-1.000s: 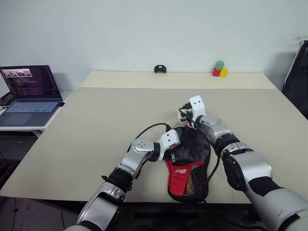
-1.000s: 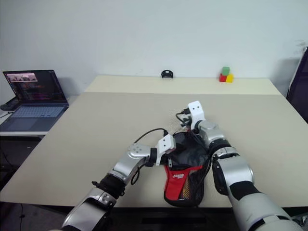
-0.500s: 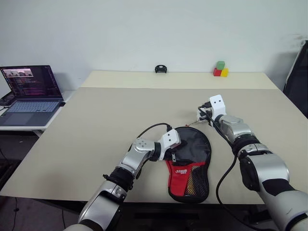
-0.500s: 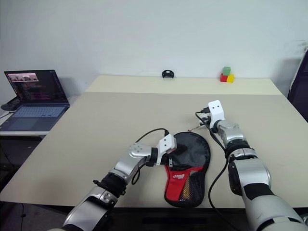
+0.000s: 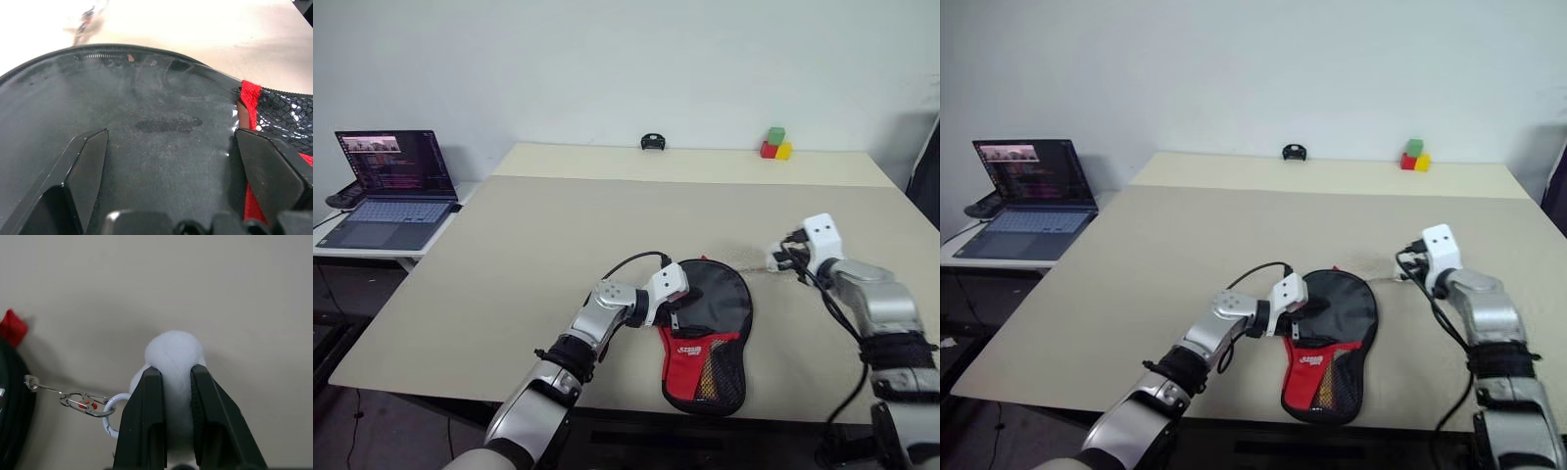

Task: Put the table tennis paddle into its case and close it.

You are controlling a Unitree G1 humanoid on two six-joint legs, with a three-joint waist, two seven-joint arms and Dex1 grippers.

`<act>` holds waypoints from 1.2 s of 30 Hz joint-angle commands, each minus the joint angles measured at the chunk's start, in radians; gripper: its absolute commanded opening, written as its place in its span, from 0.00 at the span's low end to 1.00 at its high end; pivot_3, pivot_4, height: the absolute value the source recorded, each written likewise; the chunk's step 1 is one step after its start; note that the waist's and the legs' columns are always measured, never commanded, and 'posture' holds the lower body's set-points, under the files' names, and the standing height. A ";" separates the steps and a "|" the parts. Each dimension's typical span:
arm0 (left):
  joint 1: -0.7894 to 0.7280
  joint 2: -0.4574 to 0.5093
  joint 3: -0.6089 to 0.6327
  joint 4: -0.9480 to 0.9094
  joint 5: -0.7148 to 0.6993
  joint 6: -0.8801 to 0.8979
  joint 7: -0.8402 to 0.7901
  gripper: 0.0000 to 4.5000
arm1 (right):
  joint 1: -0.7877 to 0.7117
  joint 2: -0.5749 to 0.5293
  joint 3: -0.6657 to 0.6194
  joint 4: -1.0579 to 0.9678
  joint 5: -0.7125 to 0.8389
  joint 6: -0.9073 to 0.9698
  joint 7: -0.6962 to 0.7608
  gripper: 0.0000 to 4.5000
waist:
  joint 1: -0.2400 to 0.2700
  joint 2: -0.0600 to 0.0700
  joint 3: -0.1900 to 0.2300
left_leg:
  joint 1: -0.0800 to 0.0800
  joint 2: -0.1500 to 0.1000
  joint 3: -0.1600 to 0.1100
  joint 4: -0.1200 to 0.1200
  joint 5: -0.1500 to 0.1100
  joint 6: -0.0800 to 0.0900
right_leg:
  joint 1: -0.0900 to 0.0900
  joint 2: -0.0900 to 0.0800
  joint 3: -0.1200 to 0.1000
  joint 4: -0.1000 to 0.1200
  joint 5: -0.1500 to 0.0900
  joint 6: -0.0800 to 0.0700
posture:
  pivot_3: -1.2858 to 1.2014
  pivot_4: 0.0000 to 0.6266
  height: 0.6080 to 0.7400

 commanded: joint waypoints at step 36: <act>-0.021 -0.107 -0.058 0.205 0.111 -0.030 -0.023 1.00 | 0.765 -0.307 -0.288 -0.915 0.628 0.522 0.293 0.05 | 0.046 0.000 -0.002 | -0.001 -0.005 -0.020 -0.006 -0.004 0.006 | 0.021 -0.002 -0.023 -0.031 0.000 0.005 | 0.52 0.24 1.00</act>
